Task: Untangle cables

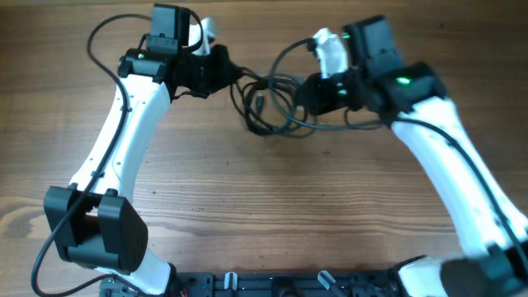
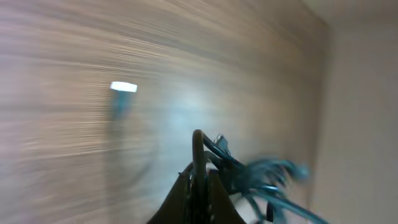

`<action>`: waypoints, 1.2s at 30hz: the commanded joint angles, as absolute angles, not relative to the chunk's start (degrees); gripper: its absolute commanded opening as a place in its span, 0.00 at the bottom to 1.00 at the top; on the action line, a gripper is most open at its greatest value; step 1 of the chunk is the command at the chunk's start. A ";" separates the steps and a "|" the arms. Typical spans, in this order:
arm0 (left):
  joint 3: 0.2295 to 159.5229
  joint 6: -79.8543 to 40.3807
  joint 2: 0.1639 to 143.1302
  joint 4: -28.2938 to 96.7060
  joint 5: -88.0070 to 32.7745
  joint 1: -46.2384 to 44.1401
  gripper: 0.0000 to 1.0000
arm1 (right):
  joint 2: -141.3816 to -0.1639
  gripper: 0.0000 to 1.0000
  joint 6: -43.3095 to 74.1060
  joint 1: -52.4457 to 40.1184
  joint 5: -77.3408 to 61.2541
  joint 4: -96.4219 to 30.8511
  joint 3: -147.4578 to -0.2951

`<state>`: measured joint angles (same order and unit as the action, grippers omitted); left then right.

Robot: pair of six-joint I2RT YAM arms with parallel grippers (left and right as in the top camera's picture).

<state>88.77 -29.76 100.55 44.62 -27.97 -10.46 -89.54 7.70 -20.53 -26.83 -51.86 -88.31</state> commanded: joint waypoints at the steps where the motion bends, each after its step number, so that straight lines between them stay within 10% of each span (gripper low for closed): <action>1: 89.10 -39.51 100.53 44.62 -10.85 -10.28 0.04 | -81.58 0.04 7.46 -17.39 -35.73 -51.77 -88.51; 10: 89.06 -39.44 100.53 47.05 -7.31 -10.28 0.04 | -71.40 0.04 20.32 1.37 -38.46 -48.90 -88.51; 21: 89.03 -39.27 100.53 47.27 -6.28 -10.26 0.04 | -77.91 0.04 39.51 8.49 17.61 -65.52 -88.49; 27: 89.03 -29.54 100.53 43.94 -20.16 -10.68 0.04 | -89.10 0.04 6.00 7.22 -20.45 -65.47 -88.49; 31: 89.03 -11.42 100.53 37.54 -45.17 -12.97 0.04 | -91.48 0.33 -7.49 2.02 -40.42 -63.99 -88.49; 36: 89.03 -10.70 100.53 36.42 -43.59 -13.72 0.04 | -91.42 0.62 -2.83 -3.55 -40.05 -58.85 -88.49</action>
<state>88.75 -14.61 100.57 37.06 -39.53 -14.02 -91.50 -2.90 -1.26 -36.45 -60.47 -88.23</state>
